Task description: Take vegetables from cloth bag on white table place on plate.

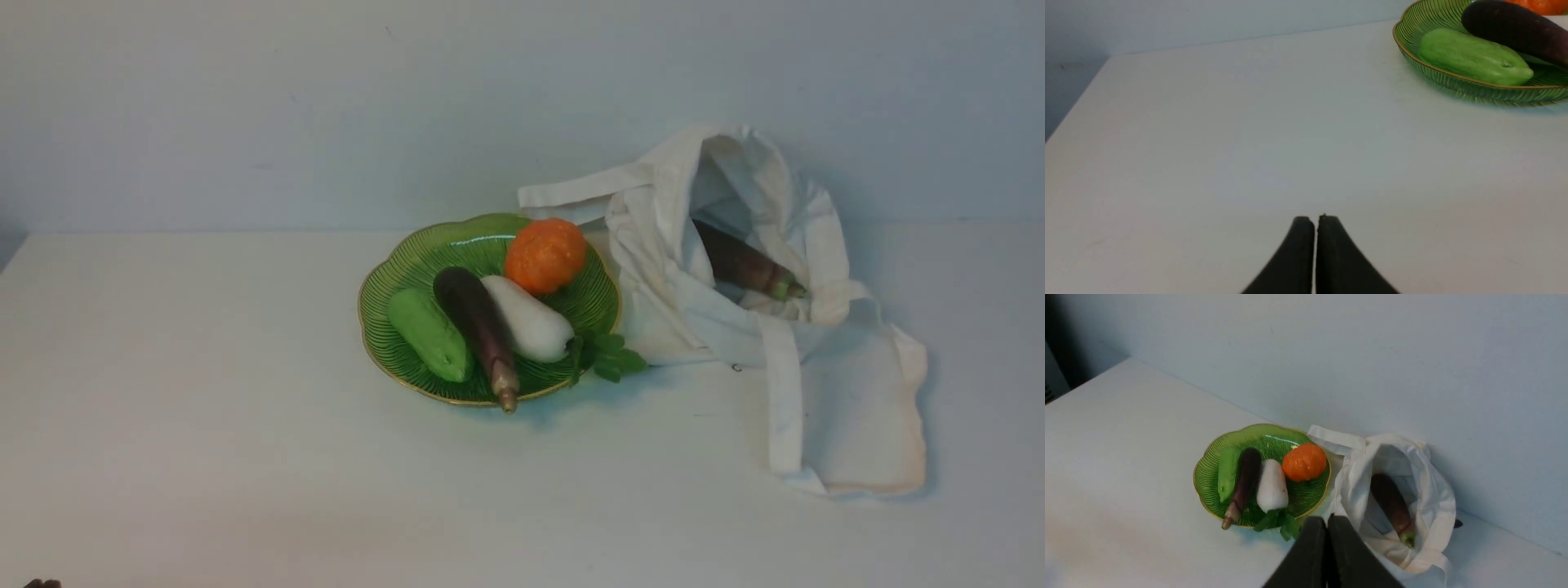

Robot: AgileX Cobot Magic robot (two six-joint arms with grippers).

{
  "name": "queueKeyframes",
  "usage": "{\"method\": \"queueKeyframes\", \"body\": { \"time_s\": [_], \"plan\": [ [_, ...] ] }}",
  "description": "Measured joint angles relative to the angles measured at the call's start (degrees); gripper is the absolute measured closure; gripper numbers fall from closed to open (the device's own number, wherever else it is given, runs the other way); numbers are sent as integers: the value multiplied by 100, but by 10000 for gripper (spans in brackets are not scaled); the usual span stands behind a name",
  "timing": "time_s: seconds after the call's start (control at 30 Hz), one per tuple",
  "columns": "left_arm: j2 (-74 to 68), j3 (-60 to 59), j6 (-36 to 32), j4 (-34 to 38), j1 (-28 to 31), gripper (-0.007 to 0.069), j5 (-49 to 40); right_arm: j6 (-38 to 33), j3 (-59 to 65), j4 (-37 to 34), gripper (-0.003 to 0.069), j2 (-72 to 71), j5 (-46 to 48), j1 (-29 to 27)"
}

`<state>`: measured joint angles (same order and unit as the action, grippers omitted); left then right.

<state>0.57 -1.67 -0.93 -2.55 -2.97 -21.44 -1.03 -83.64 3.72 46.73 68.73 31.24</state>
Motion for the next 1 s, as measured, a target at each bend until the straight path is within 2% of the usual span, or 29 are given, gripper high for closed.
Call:
{"method": "queueKeyframes", "body": {
  "time_s": [0.07,0.2,0.3,0.33,0.37,0.4,0.43,0.53,0.7,1.0],
  "plan": [
    [0,0,0,0,0,629,0,31,583,51,673,-428,-470,0],
    [0,0,0,0,0,629,0,103,2767,99,673,-1820,-2033,0],
    [0,0,0,0,0,629,0,103,3896,93,673,-2350,-2975,0],
    [0,0,0,0,0,629,0,103,4477,81,673,-2573,-3556,0],
    [0,0,0,0,0,629,0,103,4553,81,673,-2600,-3641,0],
    [0,0,0,0,0,629,0,103,5115,80,673,-2782,-4378,0],
    [0,0,0,0,0,629,0,103,5239,80,673,-2834,-4459,0],
    [0,0,0,0,0,629,0,103,6143,80,673,-2998,-5784,0],
    [0,0,0,0,0,629,0,103,6847,80,673,-3017,-6454,0],
    [0,0,0,0,0,629,0,103,7771,80,673,-3017,-6390,0]
  ]
}}
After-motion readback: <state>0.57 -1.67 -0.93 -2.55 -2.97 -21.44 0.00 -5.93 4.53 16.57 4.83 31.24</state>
